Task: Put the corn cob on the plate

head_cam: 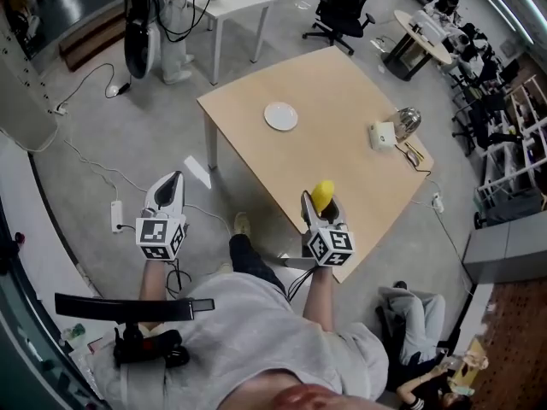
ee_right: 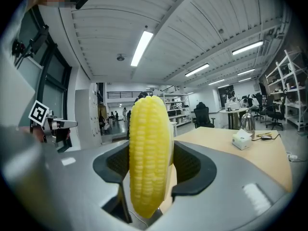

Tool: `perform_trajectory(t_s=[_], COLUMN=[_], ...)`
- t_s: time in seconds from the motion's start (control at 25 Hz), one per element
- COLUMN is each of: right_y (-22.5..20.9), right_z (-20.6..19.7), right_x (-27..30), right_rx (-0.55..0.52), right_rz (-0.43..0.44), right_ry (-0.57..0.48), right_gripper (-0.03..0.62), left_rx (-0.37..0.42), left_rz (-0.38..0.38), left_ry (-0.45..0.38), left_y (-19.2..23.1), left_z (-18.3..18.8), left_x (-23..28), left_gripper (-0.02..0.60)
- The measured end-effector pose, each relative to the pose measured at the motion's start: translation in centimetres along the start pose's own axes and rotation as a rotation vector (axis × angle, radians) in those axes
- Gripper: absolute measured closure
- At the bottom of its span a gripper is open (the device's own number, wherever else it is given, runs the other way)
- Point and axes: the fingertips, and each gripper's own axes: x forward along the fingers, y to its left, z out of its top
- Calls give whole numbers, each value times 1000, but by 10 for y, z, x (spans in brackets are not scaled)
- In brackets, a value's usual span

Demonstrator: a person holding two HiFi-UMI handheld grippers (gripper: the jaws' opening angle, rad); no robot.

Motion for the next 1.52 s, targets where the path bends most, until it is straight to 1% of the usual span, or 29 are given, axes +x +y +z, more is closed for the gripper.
perform_trajectory(t_s=[0.16,0.44,0.68,0.84,1.0,1.2,1.52], right_y=[-10,-32,-55,-69,-80,-93,-99], right_z=[4,8,3,-7,-16,-23,-41], right_x=[39,95,142,174,210,250,320], right_rx=[-1,-9,-14,-10,-60,-94,-164], right_rz=[18,33,40,63,88,117,157], right_ry=[1,32,85,136,194,244,331], right_gripper=[339,339,339,339,339,339,339], left_rx=[-2,-2,-20,-39,-42,-51,-48], left_rz=[24,28,29,45,57,85,103], left_ry=[-2,31,51,71,84,111,142], left_y=[13,21,25,29,32,36,48], left_z=[3,1,-5,-9,-12,-19,-24], left_x=[28,78,117,137,153,164,185], left_gripper=[563,563,563,563,563,563,563])
